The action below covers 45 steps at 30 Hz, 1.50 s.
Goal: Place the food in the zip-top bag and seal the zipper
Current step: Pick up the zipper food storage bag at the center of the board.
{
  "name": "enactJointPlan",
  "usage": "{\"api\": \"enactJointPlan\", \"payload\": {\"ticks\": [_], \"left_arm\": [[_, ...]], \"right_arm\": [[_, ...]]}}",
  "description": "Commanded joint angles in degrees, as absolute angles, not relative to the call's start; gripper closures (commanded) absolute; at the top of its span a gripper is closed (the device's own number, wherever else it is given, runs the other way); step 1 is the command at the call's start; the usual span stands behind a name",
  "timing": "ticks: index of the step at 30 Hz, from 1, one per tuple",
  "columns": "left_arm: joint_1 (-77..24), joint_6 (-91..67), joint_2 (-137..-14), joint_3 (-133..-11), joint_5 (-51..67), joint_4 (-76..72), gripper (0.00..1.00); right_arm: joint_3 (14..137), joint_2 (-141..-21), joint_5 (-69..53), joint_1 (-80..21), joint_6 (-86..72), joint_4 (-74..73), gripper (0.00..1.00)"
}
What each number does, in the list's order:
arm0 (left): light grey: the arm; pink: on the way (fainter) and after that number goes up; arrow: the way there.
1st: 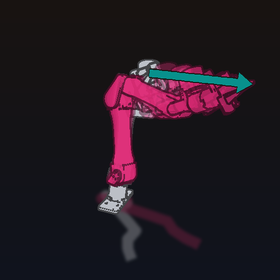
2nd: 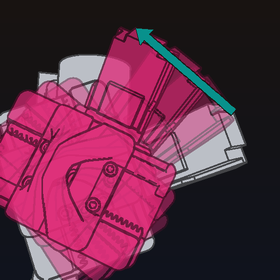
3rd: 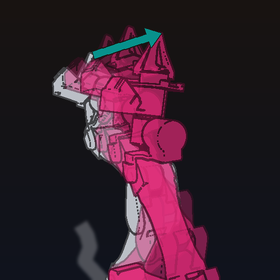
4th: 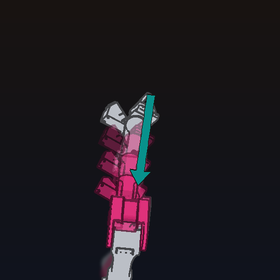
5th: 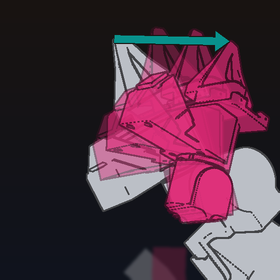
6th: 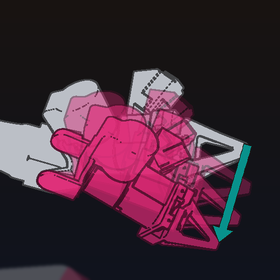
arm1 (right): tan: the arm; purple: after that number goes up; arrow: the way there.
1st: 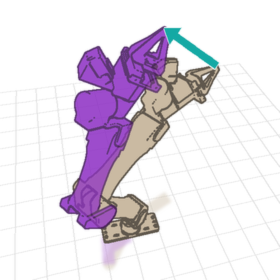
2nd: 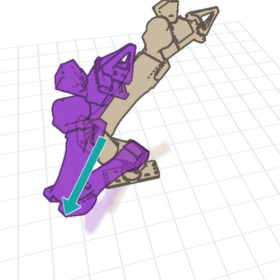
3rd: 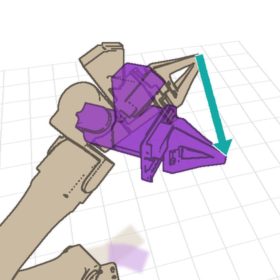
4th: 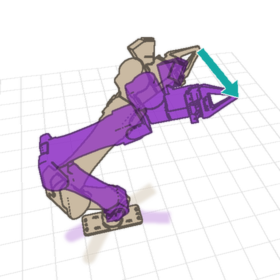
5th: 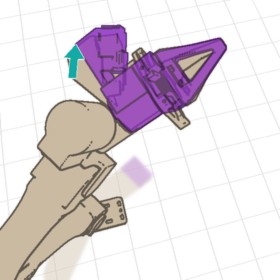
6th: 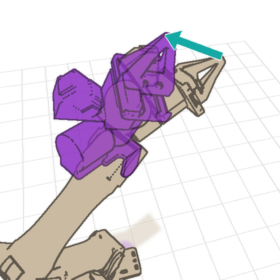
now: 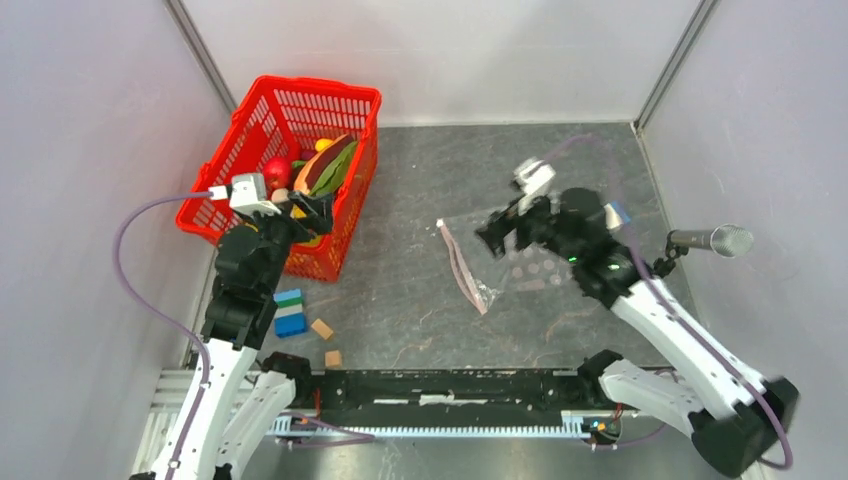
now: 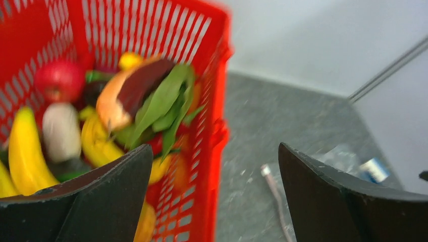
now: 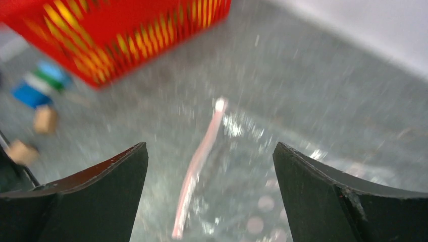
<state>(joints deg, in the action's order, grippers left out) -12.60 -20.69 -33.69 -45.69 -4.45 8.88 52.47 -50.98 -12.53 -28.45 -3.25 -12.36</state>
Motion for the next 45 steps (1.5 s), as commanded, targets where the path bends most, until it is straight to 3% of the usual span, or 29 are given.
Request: {"api": "enactJointPlan", "payload": {"ticks": [1,8,12,16,19,22,25,30,37,39,45], "left_arm": [[-12.30,-25.28,-37.65,-43.62,-9.79,10.50,0.00],[-12.30,-22.85,-35.45,-38.80,3.66,3.25,0.00],[-12.30,-31.81,-28.28,-35.19,0.25,4.28,0.00],[-12.30,-31.38,-17.84,-32.36,-1.14,6.57,0.00],[-12.30,-26.52,-15.08,-34.24,5.41,9.38,0.00],[-12.30,-23.08,-16.57,-37.46,11.95,14.70,0.00],[-12.30,-22.19,-18.46,-39.09,19.49,16.49,0.00],[-12.30,-21.14,-19.20,-40.81,27.00,16.85,0.00],[-12.30,-17.84,-20.89,-44.90,28.55,21.18,0.00],[-12.30,-17.84,-20.72,-44.50,27.57,21.32,0.00],[-12.30,-15.40,-21.80,-45.21,24.28,23.40,0.00]], "right_arm": [[51.49,-58.17,3.93,-35.03,3.46,-21.50,0.02],[47.66,-58.01,9.53,-35.99,4.10,-18.95,0.02],[40.38,-54.13,15.48,-36.02,-4.69,-12.26,0.02],[28.91,-45.88,7.59,-36.01,-10.22,4.03,0.02],[29.22,-47.57,4.67,-36.03,-10.72,3.21,0.01],[32.27,-53.00,-3.09,-36.03,-10.04,-1.52,0.11],[33.31,-57.24,-6.13,-38.67,-10.02,-2.80,0.15],[35.46,-62.67,5.54,-47.07,-11.89,-2.77,0.16],[40.11,-74.77,26.52,-52.85,-14.50,-0.67,0.26],[42.09,-78.00,28.09,-53.00,-14.14,-0.42,0.31],[44.89,-84.07,27.82,-53.11,-13.24,2.44,0.34]]}}
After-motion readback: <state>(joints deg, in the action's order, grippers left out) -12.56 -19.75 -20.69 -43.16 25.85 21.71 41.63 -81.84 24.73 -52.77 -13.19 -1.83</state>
